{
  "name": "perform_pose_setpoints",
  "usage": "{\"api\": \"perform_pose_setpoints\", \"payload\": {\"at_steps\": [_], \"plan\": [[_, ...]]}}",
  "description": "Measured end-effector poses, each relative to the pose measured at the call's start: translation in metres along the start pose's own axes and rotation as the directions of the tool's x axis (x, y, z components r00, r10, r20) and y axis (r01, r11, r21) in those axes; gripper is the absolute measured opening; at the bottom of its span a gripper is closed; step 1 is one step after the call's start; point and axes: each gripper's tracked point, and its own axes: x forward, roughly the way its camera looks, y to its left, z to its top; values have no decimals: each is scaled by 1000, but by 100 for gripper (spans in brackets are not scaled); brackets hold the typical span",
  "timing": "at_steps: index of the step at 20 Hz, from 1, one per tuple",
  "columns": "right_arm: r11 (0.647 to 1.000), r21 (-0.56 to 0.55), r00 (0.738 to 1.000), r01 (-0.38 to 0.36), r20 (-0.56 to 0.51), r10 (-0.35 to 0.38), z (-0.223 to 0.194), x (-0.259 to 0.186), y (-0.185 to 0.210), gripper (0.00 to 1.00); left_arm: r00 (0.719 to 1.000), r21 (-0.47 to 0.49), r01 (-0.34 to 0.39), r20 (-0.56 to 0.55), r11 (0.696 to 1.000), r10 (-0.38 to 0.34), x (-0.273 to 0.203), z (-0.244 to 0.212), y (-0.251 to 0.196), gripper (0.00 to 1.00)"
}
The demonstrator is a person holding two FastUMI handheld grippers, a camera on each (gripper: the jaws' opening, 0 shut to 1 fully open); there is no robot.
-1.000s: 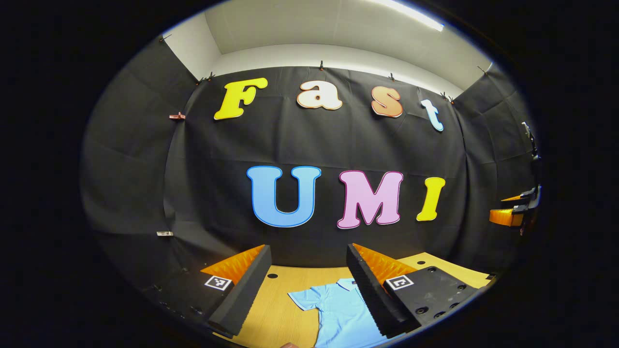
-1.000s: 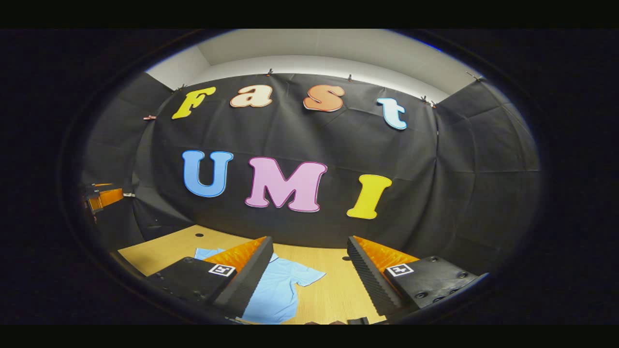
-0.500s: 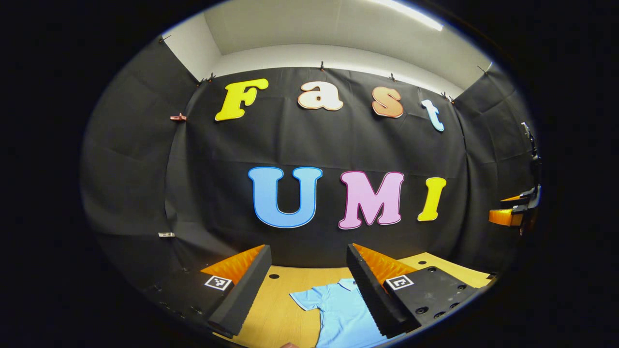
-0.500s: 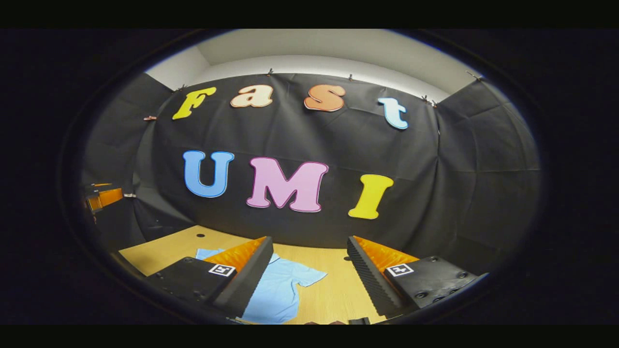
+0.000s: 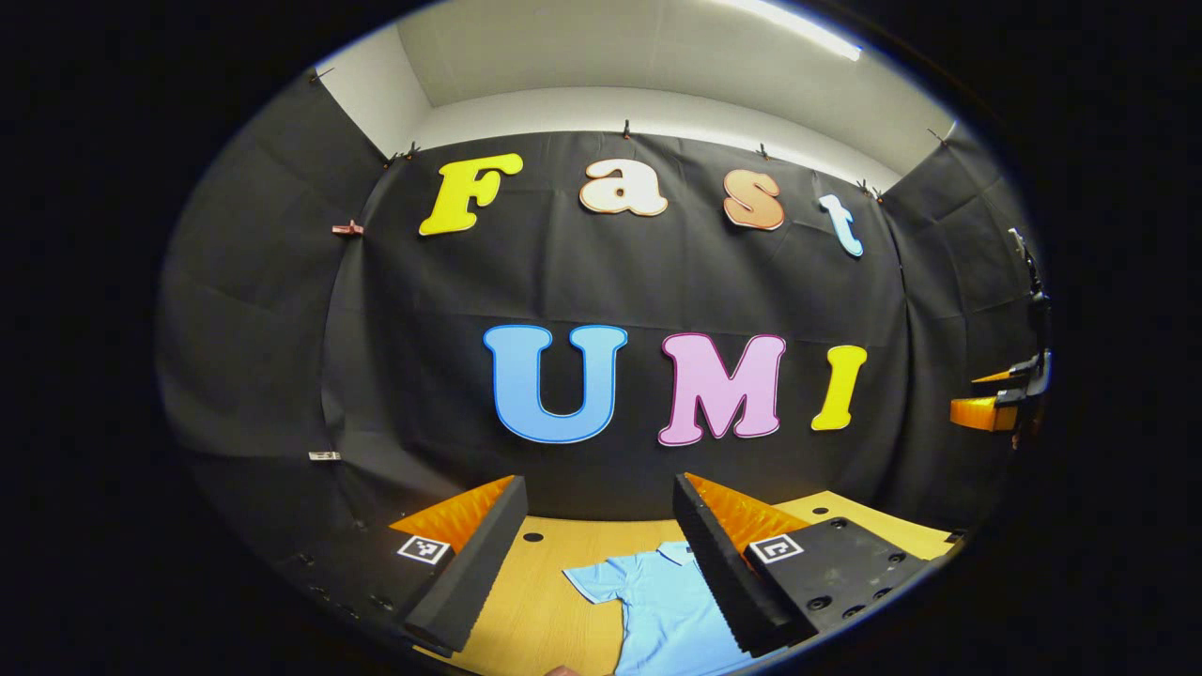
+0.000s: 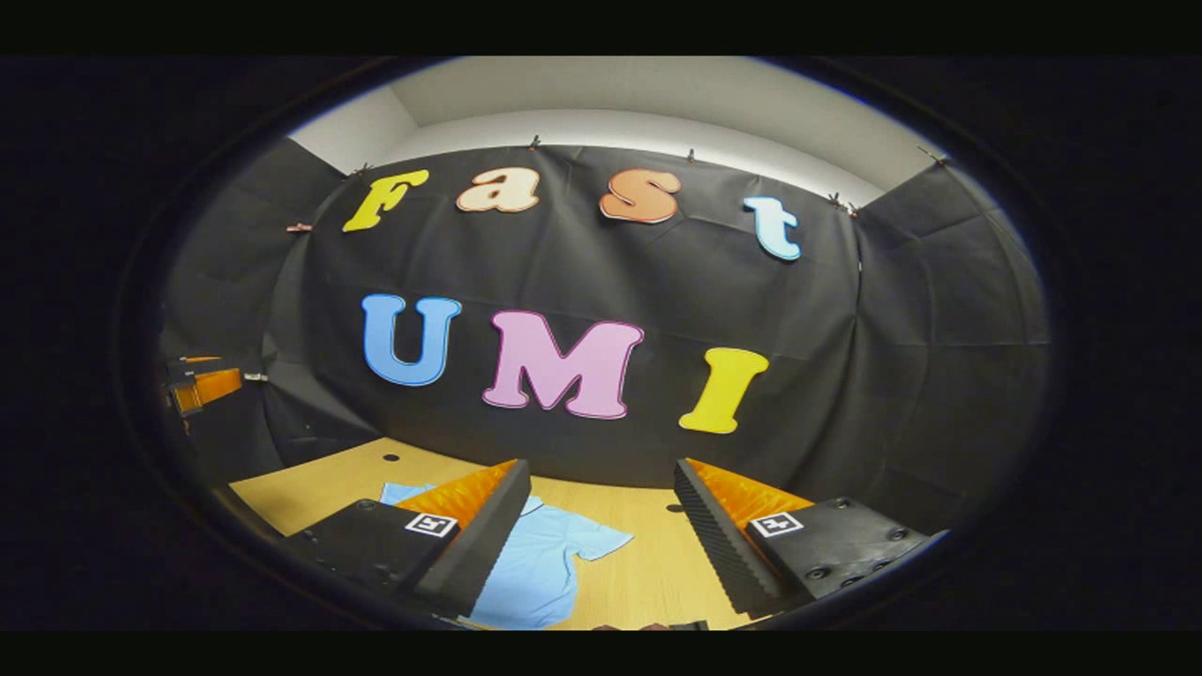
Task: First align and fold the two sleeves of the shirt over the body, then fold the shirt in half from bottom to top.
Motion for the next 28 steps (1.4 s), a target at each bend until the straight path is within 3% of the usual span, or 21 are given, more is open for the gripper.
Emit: {"api": "perform_pose_setpoints", "payload": {"at_steps": [11,19,24,28], "plan": [[1000,18,999,-19,-26,20,-2,9,25,97,1000,-1,28,-14,1000,-28,3,-2,13,100],[998,16,992,-66,-102,68,-3,54,28,97,998,-27,57,-19,998,-58,19,-7,26,100],[991,83,960,-109,-250,127,-61,118,27,97,999,-41,19,-45,999,-21,36,-25,32,100],[986,135,906,-100,-397,146,-149,192,15,98,997,-16,-29,-70,999,28,61,-40,30,100]]}}
